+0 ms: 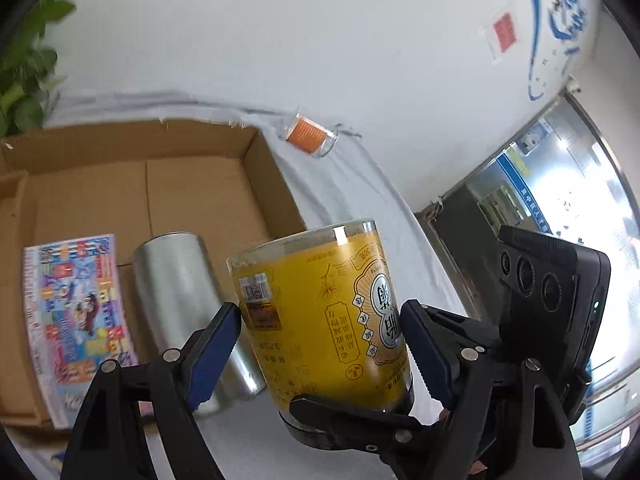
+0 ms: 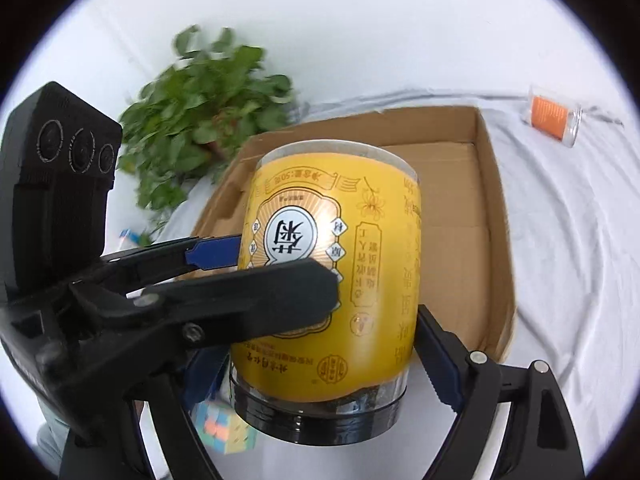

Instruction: Organize rigid objects

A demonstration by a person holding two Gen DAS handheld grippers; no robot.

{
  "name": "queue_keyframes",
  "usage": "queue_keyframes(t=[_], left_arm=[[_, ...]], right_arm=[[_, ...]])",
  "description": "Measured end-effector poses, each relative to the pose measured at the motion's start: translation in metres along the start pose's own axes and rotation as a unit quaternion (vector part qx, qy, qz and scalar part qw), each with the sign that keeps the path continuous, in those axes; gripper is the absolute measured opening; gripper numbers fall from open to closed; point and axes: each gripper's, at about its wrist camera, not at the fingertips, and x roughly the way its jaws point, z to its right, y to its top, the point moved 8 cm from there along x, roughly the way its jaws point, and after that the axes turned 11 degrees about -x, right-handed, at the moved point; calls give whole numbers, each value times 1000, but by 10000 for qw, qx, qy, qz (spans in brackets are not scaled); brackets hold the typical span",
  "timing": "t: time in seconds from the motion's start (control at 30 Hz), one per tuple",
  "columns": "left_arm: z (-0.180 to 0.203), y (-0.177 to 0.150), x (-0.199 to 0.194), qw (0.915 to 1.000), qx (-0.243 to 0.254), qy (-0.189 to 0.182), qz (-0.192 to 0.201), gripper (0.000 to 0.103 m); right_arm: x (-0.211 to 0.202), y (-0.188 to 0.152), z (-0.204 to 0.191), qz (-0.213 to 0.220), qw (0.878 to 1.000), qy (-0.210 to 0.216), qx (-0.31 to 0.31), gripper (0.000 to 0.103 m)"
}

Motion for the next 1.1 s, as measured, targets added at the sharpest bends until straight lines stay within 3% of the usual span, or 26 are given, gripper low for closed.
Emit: queue_keyframes(t=[0.13, 0.17, 0.3, 0.4, 0.5, 0.6, 0.67, 0.73, 0.87, 1.0, 1.1], left_arm=[[-36, 15, 48, 9979, -393, 49, -512, 77], [-42, 18, 50, 9974, -406, 127, -574, 72], [-61, 25, 52, 9983, -300, 262, -424, 71], [-67, 25, 40, 9983, -159, 458, -320, 71], [-76, 18, 27, 9974, -191, 643, -265, 71], [-89, 10, 16, 9963, -372, 735, -245, 71], [-86, 4, 3, 9966, -309, 761, -38, 71], [-84, -1, -15, 9965, -204, 777, 252, 71], [-71, -17, -66, 9902, 95, 1012, 962, 72], [-47, -53, -127, 9786, 304, 1324, 1547, 76], [-39, -91, -156, 9744, 434, 1445, 1668, 85]], right_arm=[[38, -9, 27, -348, 9987, -182, 317, 86], [48, -13, 34, -442, 9978, -304, 380, 86], [77, -25, 49, -812, 9933, -635, 516, 86], [90, -31, 35, -1095, 9906, -741, 349, 87], [77, -30, 26, -1032, 9916, -776, 67, 88], [55, -27, 34, -717, 9964, -365, 248, 88], [52, -25, 44, -622, 9964, -512, 273, 82], [66, -32, 44, -850, 9947, -491, 291, 71], [61, -41, 30, -830, 9939, -731, 9, 72], [17, -66, 16, -394, 9991, -173, -24, 72], [-21, -97, 31, 45, 9976, -697, -19, 75]])
